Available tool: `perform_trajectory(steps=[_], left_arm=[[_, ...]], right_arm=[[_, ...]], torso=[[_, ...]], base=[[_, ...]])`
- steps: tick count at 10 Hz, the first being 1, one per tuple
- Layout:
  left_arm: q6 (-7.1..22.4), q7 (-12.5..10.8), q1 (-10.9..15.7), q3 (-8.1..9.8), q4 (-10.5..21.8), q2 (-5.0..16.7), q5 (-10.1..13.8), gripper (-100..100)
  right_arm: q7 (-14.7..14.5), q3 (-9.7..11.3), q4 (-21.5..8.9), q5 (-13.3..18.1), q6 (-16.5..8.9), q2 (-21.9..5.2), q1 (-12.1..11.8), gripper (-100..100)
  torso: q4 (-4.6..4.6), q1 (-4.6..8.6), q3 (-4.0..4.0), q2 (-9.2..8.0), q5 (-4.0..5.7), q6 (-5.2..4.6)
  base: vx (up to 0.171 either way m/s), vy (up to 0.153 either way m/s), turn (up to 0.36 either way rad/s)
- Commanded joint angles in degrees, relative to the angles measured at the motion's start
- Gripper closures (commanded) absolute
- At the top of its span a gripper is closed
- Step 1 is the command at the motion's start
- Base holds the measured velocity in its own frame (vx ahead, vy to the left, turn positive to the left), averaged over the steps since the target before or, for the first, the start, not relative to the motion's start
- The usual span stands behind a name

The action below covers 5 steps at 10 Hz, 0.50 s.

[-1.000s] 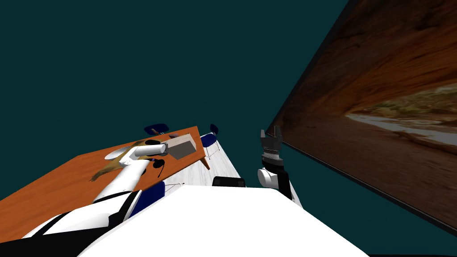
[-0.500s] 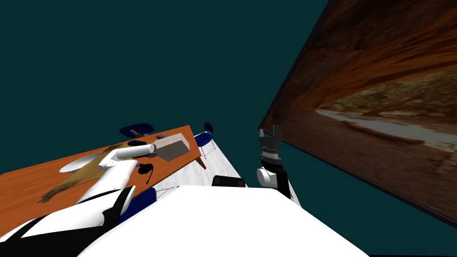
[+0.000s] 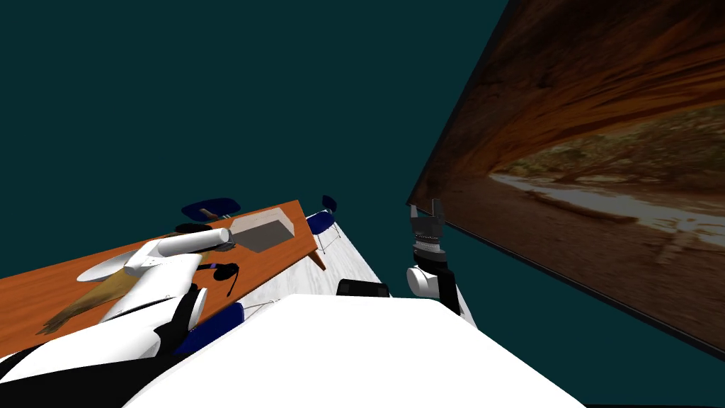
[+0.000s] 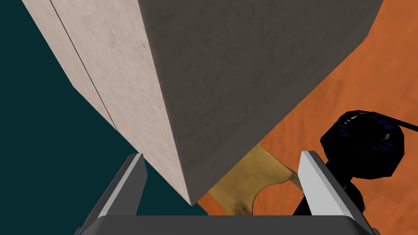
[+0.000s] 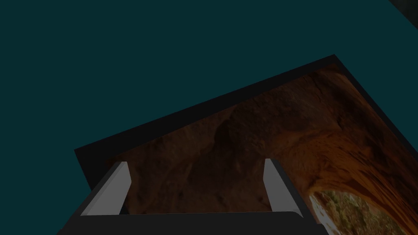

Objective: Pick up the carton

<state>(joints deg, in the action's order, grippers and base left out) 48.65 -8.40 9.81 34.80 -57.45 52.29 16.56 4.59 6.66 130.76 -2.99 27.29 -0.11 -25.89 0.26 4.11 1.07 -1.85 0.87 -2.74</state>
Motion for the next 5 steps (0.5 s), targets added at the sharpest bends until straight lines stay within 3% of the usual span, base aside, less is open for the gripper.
perform_trajectory(steps=[1,5], left_arm=[[-0.2,0.0,-0.2,1.31,2.9,0.2,0.1,-100],[-0.2,0.0,-0.2,1.31,7.3,0.2,0.1,-100]], right_arm=[[0.0,0.0,0.0,0.0,0.0,0.0,0.0,0],[0.1,0.3,-0.1,0.0,-0.1,-0.1,0.0,0]], torso=[[0.0,0.0,0.0,0.0,0.0,0.0],[-0.03,0.35,-0.08,0.13,-0.09,-0.13]], base=[[0.013,-0.016,-0.046],[0.005,-0.006,-0.018]])
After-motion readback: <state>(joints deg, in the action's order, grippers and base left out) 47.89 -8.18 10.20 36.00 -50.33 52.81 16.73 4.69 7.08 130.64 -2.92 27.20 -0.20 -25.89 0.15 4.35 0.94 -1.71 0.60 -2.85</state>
